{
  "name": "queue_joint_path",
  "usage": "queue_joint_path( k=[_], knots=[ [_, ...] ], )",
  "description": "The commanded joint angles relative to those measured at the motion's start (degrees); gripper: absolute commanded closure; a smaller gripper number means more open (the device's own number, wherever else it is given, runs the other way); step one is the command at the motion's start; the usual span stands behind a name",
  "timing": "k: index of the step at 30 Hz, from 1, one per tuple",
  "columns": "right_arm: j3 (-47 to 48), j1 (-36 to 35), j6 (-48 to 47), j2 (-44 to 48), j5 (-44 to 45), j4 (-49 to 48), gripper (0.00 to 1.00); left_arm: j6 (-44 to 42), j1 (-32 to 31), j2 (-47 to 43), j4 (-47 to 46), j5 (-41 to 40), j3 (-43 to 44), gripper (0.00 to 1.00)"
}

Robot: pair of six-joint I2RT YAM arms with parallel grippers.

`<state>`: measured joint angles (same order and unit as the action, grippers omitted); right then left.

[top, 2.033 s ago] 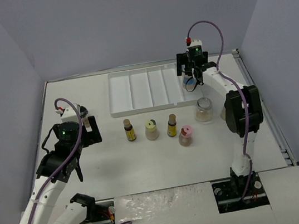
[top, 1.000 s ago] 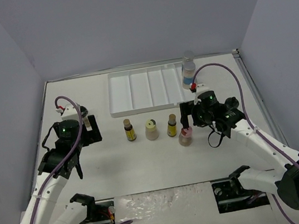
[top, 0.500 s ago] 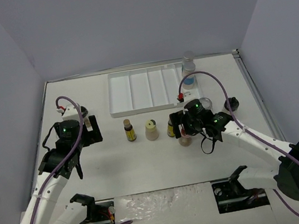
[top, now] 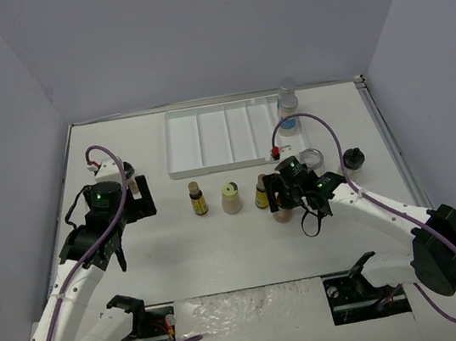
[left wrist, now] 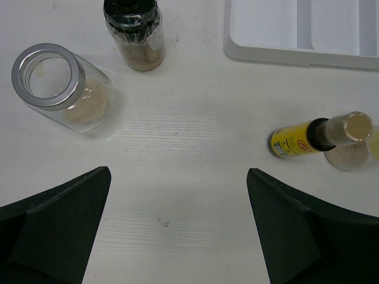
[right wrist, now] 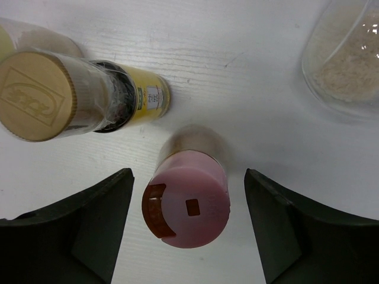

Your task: Organize the condiment bottles

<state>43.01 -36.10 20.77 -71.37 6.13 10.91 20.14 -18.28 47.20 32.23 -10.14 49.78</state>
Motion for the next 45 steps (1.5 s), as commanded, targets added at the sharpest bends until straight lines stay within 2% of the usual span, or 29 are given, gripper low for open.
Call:
queue_joint_path(
  k=[1,2,3,6,8,12,16,21,26,37,40,45],
  knots=[
    [-0.4,-0.5,1.1,0.6,2.2,-1.2,0.34,0.4,0.3,0.1,-3.6,0.2,1.2,0.03],
    [-0.4,-0.5,1.2,0.8,2.2,-1.0,0.40,0.4,0.3,0.1,-3.6,0.2,1.1,0.03],
    [-0.4,-0.5,1.4,1.3,2.0,-0.6,0.51,0.4,0.3,0.0,-3.6,0.2,1.1,0.03],
    [0.6,-0.5,2.0,3.0,2.4,1.6,0.67,0.4,0.3,0.1,-3.6,0.1,1.2,0.03],
    [2.1,-0.6,2.2,5.3,3.7,4.2,0.82,0.4,0.3,0.0,-3.6,0.1,1.2,0.03],
    [8.1,-0.6,1.5,8.5,6.4,10.1,0.99,0.4,0.3,-0.1,-3.6,0.2,1.2,0.03],
    [17.8,-0.5,-1.2,7.9,9.9,14.5,1.00,0.4,0.3,-0.1,-3.6,0.5,1.2,0.03],
    [31.3,2.3,-6.6,1.7,12.4,14.7,1.00,0.5,0.3,-0.1,-3.4,1.1,1.3,0.03],
    [44.8,10.1,-11.2,-11.5,5.5,11.4,1.00,0.7,0.3,-0.6,-3.7,2.0,1.0,0.03],
    [80.2,13.0,-15.3,-43.5,6.1,9.2,1.00,0.8,0.3,-1.3,-3.6,2.4,0.8,0.03],
    [86.6,14.5,-14.7,-50.6,6.2,9.1,1.00,0.7,0.4,-1.2,-3.5,2.5,0.8,0.03],
    [90.7,15.7,-14.2,-58.4,6.1,8.0,1.00,0.6,0.4,-0.9,-3.4,2.5,0.8,0.03]
  ],
)
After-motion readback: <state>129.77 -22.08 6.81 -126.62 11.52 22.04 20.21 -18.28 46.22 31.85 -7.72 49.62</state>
